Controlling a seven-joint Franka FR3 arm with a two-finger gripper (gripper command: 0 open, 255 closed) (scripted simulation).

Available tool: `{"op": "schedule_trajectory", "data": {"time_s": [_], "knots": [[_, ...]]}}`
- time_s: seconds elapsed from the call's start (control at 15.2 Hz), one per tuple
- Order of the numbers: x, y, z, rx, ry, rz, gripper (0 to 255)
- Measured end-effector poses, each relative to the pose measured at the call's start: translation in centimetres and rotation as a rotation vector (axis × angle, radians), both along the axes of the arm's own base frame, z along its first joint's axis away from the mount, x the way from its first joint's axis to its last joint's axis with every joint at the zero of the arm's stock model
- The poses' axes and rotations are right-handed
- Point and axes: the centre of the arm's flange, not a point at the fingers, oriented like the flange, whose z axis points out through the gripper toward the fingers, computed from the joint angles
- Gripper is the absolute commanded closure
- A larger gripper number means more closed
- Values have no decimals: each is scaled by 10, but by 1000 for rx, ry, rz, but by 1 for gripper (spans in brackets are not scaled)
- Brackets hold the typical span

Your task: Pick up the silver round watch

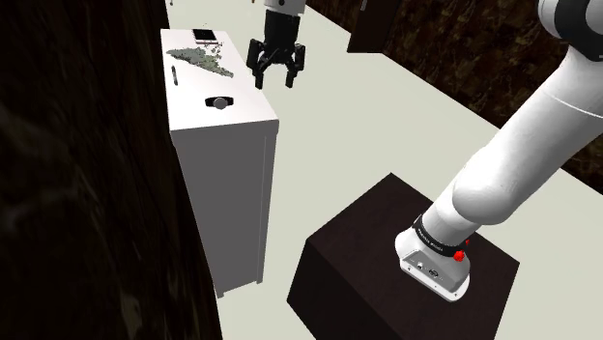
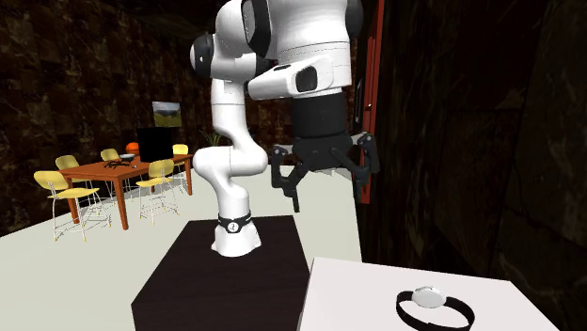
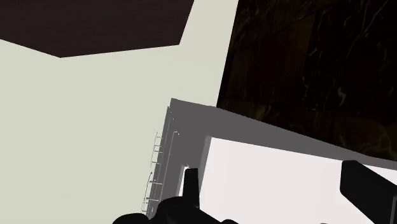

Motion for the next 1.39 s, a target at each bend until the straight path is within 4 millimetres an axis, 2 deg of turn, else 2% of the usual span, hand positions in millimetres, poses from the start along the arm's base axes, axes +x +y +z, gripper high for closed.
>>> {"op": "schedule_trajectory", "data": {"time_s": [0.86, 1.39], "knots": [[127, 96, -26, 103, 2, -15, 0], [136, 102, -64, 110, 3, -17, 0]]}}
